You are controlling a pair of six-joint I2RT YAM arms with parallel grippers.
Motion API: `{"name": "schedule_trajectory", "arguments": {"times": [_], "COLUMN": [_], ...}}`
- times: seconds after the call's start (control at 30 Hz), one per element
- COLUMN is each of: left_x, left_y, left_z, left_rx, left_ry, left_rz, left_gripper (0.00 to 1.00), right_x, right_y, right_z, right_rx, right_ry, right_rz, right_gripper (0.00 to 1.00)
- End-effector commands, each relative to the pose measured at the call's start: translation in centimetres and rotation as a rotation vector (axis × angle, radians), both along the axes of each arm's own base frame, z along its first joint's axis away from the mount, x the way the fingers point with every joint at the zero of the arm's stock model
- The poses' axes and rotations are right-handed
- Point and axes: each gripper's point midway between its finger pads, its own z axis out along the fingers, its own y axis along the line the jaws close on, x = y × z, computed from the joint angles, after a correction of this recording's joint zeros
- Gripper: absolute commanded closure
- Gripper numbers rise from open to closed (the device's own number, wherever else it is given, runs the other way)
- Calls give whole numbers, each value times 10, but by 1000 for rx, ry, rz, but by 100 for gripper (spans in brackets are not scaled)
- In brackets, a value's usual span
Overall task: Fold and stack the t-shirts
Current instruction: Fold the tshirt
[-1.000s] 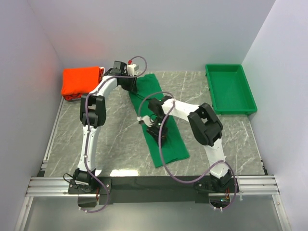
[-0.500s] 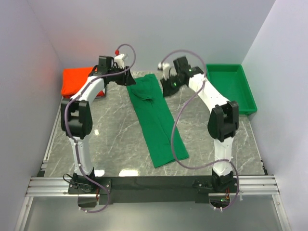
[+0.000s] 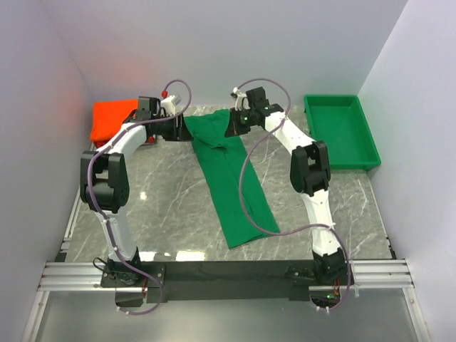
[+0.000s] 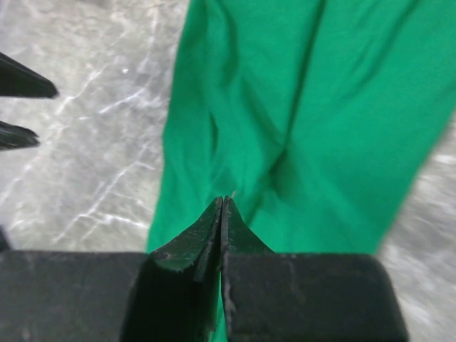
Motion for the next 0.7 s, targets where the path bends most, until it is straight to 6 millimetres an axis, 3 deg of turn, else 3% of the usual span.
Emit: {"name": "schedule_trajectory", "arguments": {"times": [0.0, 0.23, 0.4, 0.53, 0.67], "left_x": [-8, -12, -13, -15, -20], "left_y": [4, 9, 10, 11, 8], "left_z": [31, 19, 13, 9, 4], "left_rx": [-9, 4, 11, 17, 3], "left_ry": [-51, -13, 9, 26, 58], "left_rz": [11, 15, 15, 12, 4], "left_gripper": [51, 51, 51, 52, 52], "right_x": [-2, -12, -21, -39, -38], "right_y": [23, 30, 30, 23, 12], "right_z": [19, 3, -31, -74, -93], "right_rx": [156, 210, 199, 163, 169], "right_ry": [34, 114, 206, 327, 367], "right_rz": [26, 39, 41, 11, -9], "right_gripper": [97, 98, 98, 99, 100]}}
